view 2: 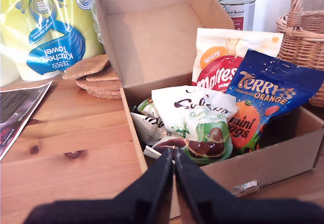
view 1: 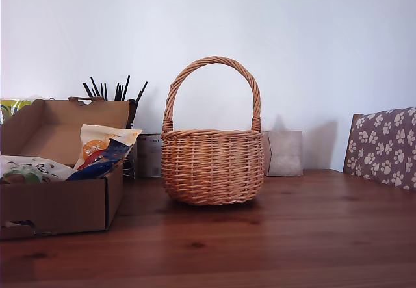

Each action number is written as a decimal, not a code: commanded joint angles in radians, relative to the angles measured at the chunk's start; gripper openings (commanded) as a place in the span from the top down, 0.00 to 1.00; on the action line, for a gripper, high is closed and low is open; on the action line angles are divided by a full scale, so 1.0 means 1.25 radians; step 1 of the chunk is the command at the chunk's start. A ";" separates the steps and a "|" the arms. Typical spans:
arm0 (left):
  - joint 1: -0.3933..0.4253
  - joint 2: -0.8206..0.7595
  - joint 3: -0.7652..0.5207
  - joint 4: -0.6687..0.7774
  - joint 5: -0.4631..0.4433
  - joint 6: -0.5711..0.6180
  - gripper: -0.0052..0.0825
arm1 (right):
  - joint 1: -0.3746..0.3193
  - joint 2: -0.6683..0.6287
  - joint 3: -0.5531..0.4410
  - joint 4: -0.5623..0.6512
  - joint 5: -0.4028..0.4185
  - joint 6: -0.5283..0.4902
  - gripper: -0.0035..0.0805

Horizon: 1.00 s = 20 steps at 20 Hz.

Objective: Move the bags of Easter eggs from the cardboard box on the left into the woven basket on the right side.

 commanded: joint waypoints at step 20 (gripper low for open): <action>-0.022 0.078 0.166 -0.023 0.182 -0.106 0.96 | 0.020 0.004 0.109 0.037 -0.121 0.049 0.97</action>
